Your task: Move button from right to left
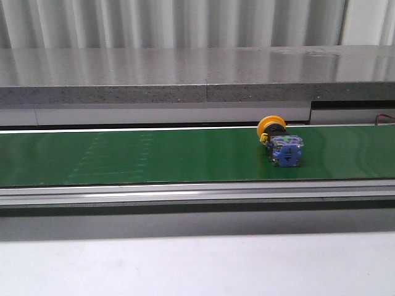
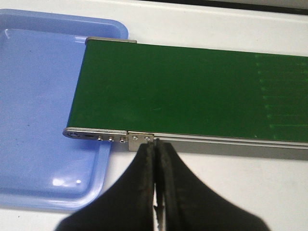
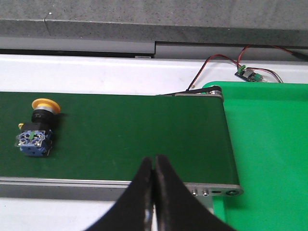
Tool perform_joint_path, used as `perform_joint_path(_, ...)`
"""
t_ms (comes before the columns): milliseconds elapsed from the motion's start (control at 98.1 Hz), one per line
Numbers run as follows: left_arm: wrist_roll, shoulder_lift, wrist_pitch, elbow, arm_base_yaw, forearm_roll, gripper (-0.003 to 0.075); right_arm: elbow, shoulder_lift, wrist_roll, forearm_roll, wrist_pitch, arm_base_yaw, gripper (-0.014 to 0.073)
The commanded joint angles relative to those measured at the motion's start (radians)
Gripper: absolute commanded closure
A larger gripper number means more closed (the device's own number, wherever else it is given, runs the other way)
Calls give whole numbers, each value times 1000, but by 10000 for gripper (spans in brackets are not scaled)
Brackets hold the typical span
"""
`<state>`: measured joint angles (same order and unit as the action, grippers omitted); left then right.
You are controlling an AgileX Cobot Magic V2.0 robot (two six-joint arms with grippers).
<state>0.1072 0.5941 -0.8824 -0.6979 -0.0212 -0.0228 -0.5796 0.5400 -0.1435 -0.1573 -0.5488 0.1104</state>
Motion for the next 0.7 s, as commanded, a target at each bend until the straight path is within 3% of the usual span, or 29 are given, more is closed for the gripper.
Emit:
perform_joint_path(0, 4, 8, 51, -37, 2, 4, 740, -27, 0, -10, -1, 66, -1, 661)
perform_joint_path(92, 4, 8, 51, -37, 2, 2, 732, -27, 0, -10, -1, 66, -1, 661)
perform_joint_path(163, 2, 8, 49, -37, 2, 2, 674, -27, 0, -10, -1, 66, -1, 661)
perform_joint_path(234, 2, 8, 49, -37, 2, 2, 550, -27, 0, -10, -1, 66, -1, 661)
perform_joint_path(387, 2, 8, 54, -37, 2, 2, 152, -27, 0, -10, -1, 66, -1, 661)
perform_joint_path(459, 2, 8, 62, -37, 2, 2, 52, -27, 0, -10, -1, 66, -1, 661)
perform_joint_path(693, 2, 8, 65, -37, 2, 23, 69, -27, 0, -10, -1, 66, -1, 661)
